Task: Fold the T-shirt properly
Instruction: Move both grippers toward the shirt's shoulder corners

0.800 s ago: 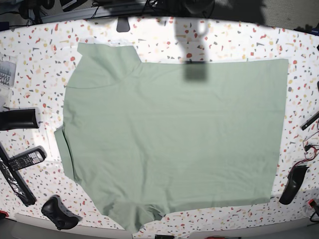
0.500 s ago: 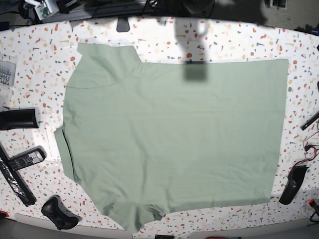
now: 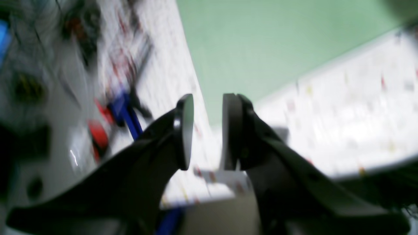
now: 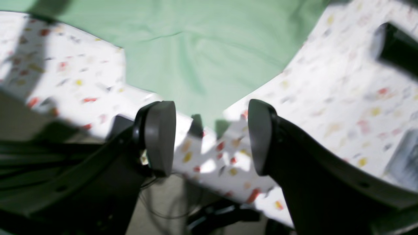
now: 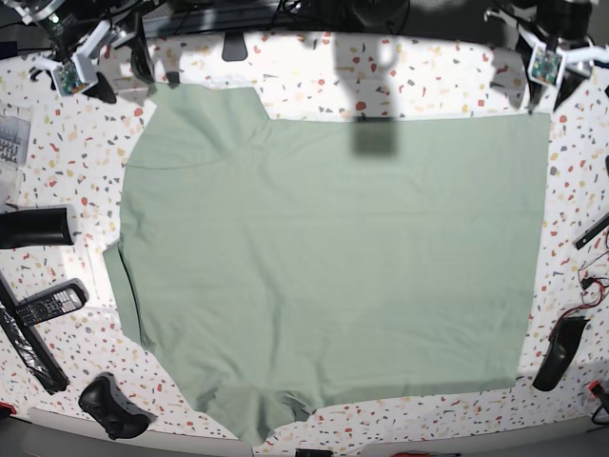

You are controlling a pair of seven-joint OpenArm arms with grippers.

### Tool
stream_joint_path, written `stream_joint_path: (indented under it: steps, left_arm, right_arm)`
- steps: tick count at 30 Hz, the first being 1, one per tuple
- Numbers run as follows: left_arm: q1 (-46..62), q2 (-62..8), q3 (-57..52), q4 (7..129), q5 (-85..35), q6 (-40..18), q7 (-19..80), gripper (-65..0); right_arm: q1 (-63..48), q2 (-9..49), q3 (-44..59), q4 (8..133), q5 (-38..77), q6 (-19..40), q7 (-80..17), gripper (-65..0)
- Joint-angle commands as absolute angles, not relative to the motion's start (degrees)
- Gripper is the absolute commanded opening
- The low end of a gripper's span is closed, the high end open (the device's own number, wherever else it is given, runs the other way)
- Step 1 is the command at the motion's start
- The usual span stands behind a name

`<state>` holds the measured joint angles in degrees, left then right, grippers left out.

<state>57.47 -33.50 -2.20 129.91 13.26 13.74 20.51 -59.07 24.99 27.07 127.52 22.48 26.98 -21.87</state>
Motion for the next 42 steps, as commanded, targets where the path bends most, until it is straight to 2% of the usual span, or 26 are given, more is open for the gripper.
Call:
stream_joint_path:
  steps: [1, 7, 9, 12, 16, 19, 21, 24, 28, 32, 37, 39, 42]
  left_arm:
    - [57.52, -34.98, -2.31, 130.98, 13.65, 14.04, 18.81, -51.6]
    - [56.69, -38.92, -2.28, 130.87, 13.45, 0.64, 17.93, -51.6]
    - [56.64, -38.92, -2.28, 130.87, 13.5, 0.97, 17.43, -51.6]
    - [56.64, -38.37, -2.28, 130.87, 13.45, 4.16, 10.7, -51.6]
    - [56.66, -34.54, -2.28, 130.87, 13.45, 4.91, -2.42, -51.6]
    - [56.31, -34.09, -2.28, 130.87, 13.43, 4.86, -7.25, -51.6]
    - [55.35, -34.2, -2.28, 130.87, 13.43, 4.84, -5.32, -51.6]
    - [52.77, -34.15, -2.28, 130.87, 13.41, 4.86, 3.29, -51.6]
    - [48.9, -34.15, -2.28, 130.87, 13.43, 4.91, 14.15, -51.6]
    - [46.63, -34.17, -2.28, 130.87, 13.43, 4.8, 16.71, -51.6]
    - [46.52, -34.17, -2.28, 130.8, 12.25, -3.64, 16.88, -51.4]
    - [46.5, -34.17, -2.28, 130.8, 10.37, -6.09, 18.46, -45.4]
    - [46.48, -34.17, -2.24, 130.8, 10.07, -6.5, 24.05, -31.0]
  right_arm:
    - [-58.96, 25.45, 27.46, 128.51, 21.28, 27.07, -20.58, -30.9]
    - [-57.82, 30.02, 27.35, 128.53, 10.0, 34.68, -21.8, -30.9]
    - [-57.78, 32.38, 27.35, 128.51, 6.96, 34.96, -20.99, -30.9]
    - [-57.8, 35.18, 27.35, 128.51, 4.21, 34.3, -17.74, -30.9]
    - [-57.78, 35.9, 27.35, 128.51, 3.38, 33.5, -13.85, -30.9]
    - [-57.8, 35.88, 27.35, 128.51, -2.68, 33.5, -13.26, -30.9]
    - [-57.8, 35.88, 27.35, 128.51, -7.27, 33.5, -13.32, -30.9]
    - [-57.8, 35.9, 27.35, 128.51, -12.58, 33.5, -13.34, -30.9]
    - [-57.8, 35.88, 27.35, 128.51, -12.95, 34.06, -13.37, -30.9]
    - [-57.82, 35.86, 27.35, 128.51, -12.88, 35.2, -13.47, -30.9]
    - [-57.8, 35.86, 27.35, 128.51, -12.91, 35.2, -13.5, -30.7]
    - [-57.82, 35.88, 27.35, 128.51, -12.91, 35.2, -13.54, -29.7]
    - [-57.82, 35.86, 27.35, 128.51, -12.91, 35.2, -13.58, -24.2]
